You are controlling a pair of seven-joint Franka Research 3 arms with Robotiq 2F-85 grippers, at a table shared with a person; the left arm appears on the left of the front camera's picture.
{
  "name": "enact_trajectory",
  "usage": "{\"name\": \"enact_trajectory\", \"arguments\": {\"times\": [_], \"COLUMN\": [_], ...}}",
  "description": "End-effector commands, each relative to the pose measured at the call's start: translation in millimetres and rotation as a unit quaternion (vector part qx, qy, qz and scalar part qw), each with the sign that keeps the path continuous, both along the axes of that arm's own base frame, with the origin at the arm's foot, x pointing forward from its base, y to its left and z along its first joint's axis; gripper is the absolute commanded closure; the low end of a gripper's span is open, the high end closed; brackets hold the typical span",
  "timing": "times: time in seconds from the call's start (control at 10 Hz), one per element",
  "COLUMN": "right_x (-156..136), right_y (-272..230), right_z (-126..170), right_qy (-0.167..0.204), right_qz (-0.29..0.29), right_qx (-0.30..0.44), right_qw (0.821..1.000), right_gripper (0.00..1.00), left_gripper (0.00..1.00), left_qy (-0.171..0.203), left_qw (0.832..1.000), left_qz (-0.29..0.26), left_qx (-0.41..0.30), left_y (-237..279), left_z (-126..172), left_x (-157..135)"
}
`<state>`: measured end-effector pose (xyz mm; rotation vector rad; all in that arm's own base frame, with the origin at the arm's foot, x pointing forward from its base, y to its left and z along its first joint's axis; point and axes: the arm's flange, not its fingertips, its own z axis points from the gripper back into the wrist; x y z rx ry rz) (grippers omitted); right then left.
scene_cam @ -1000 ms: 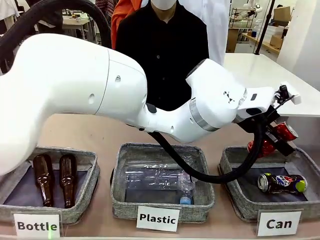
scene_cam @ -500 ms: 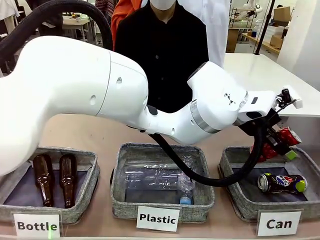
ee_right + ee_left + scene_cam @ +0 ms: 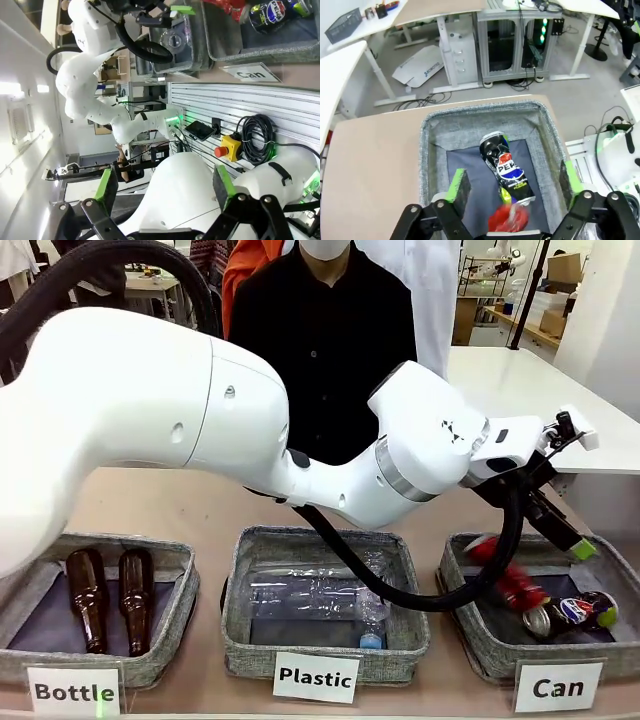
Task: Sort the can waste into the basket.
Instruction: Pick up the can waste from the table and place it in the right Fabric basket.
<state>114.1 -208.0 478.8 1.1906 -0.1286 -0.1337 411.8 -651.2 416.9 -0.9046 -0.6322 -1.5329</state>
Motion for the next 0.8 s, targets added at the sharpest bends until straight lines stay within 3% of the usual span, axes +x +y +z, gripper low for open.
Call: {"name": "enact_trajectory", "arguments": {"times": [0.0,0.3,0.4,0.5,0.7], "right_x": [-8,-1,17,41,96], "right_y": [-2,0,7,26,69], "right_z": [4,0,7,19,35], "right_qy": [-0.002,0.000,-0.005,-0.038,-0.060], "right_qz": [-0.011,-0.003,-0.018,0.008,0.040], "right_qx": [0.005,0.000,0.010,0.012,0.008], "right_qw": [1.000,1.000,1.000,0.999,0.997], "right_gripper": [0.00,0.00,0.00,0.00,0.00], "left_gripper": [0.00,0.00,0.00,0.00,0.00], "left_qy": [0.003,0.034,0.053,0.071,0.148], "left_qw": [1.000,0.999,0.998,0.997,0.983], "left_qz": [-0.006,0.011,0.009,0.011,0.110], "left_qx": [-0.013,-0.019,-0.017,-0.014,0.024], "left_y": [16,62,91,131,209], "left_z": [6,38,55,75,107], "left_x": [-6,-4,-7,-14,-30]}}
